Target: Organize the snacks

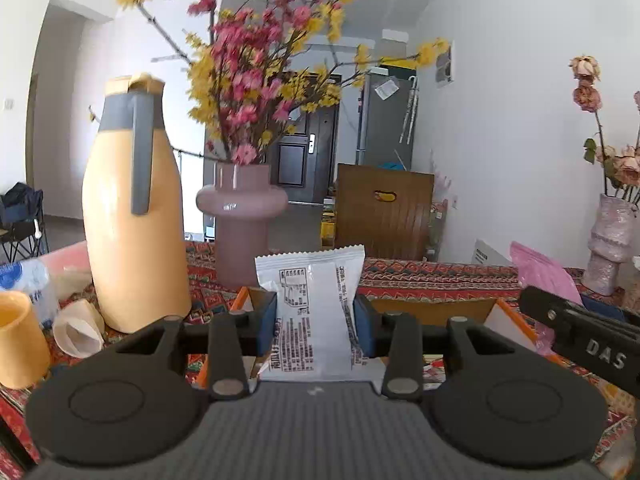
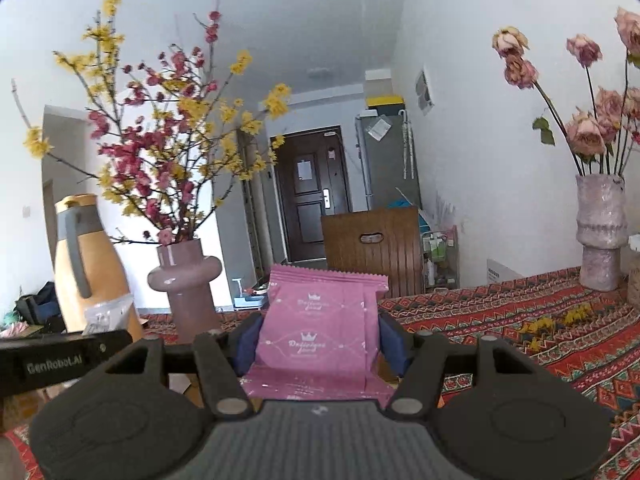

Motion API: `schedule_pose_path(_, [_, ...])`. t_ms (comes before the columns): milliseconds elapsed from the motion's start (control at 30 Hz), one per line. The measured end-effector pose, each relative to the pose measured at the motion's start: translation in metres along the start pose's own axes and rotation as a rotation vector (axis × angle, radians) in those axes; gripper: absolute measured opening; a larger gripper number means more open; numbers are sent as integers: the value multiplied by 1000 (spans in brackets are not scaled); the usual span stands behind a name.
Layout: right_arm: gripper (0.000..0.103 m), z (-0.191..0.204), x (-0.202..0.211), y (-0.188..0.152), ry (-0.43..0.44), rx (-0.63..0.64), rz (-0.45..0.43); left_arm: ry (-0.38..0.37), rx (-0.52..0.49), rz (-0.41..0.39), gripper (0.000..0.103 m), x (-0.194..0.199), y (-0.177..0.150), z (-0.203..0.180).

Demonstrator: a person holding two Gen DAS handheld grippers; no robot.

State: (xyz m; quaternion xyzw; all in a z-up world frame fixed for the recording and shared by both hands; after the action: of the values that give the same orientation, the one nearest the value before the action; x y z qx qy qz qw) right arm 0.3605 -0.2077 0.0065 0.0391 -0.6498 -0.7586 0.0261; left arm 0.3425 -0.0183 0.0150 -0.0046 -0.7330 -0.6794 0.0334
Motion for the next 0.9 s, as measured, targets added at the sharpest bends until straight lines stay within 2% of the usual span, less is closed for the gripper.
schedule_pose_path(300, [61,-7,-14,-26,5,-28,73,4,3,16,43,-6,-12,6])
schedule_pose_path(400, [62,-7,-14,-29,6,-30,83,15,27,-9,57,-2,-9,13])
schedule_pose_path(467, [65,-7,-11,-28,2,-36,73,27,39,-27,88,1,-7,16])
schedule_pose_path(500, [69,-8,-10,-27,8,-44,71,39,44,-37,95,3,-5,17])
schedule_pose_path(533, [83,-8,-9,-26,9,-50,65,47,46,-48,103,4,-4,19])
schedule_pose_path(567, [97,-9,-7,-26,8,-52,58,50,49,-58,103,6,-3,20])
schedule_pose_path(600, [102,-9,-6,-25,5,-52,50,48,52,-62,103,7,-2,20])
schedule_pose_path(900, [103,-11,-4,-22,-6,-48,31,75,67,-66,103,18,12,21])
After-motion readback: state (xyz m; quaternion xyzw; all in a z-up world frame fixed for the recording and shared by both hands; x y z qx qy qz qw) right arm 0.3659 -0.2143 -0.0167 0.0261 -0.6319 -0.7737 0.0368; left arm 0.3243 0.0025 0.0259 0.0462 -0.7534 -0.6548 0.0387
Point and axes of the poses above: each gripper's, at about its wrist camera, not at the fingertips, and x roughly against the way its jaws point, z to its left, y to its top, the point moved 8 cm from there along -x, roughly the way its jaws point, and after that the axes turned 14 degrees about -z, right-handed, at the moved point
